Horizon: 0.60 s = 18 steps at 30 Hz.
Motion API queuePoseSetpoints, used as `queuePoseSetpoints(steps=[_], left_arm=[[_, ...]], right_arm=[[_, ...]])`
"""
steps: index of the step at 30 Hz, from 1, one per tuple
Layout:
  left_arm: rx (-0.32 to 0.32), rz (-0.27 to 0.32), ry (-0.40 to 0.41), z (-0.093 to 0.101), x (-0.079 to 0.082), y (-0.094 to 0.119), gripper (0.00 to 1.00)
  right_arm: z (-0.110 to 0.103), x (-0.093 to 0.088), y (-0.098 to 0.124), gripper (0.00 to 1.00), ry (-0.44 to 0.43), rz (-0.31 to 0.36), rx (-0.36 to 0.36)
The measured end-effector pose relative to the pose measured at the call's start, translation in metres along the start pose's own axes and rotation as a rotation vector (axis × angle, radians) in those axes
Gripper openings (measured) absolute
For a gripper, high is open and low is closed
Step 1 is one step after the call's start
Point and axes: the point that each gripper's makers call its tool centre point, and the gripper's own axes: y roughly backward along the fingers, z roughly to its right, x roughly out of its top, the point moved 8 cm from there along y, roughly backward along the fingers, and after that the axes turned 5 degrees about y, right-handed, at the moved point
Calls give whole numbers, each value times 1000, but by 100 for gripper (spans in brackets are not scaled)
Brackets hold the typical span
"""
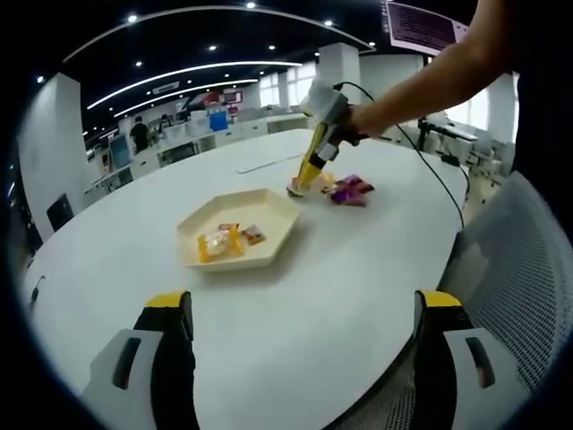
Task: Place the target food into the container with the food tongs after gripping and lifting it, then release it inside without dropping or visibly crushing the food.
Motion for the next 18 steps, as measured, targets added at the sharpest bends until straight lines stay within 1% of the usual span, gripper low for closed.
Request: queuePoseSetpoints(steps=[3, 11, 18], left_arm=[[9, 8, 0, -1, 1, 1, 99], [-1, 13, 11, 0, 2, 1, 99], [-2, 15, 6, 0, 1, 1, 99]], right_arm=[[3, 2, 5, 21, 1, 3, -3], [4, 9, 14, 21, 4, 8, 1], [-2, 26, 17, 21, 23, 24, 12]])
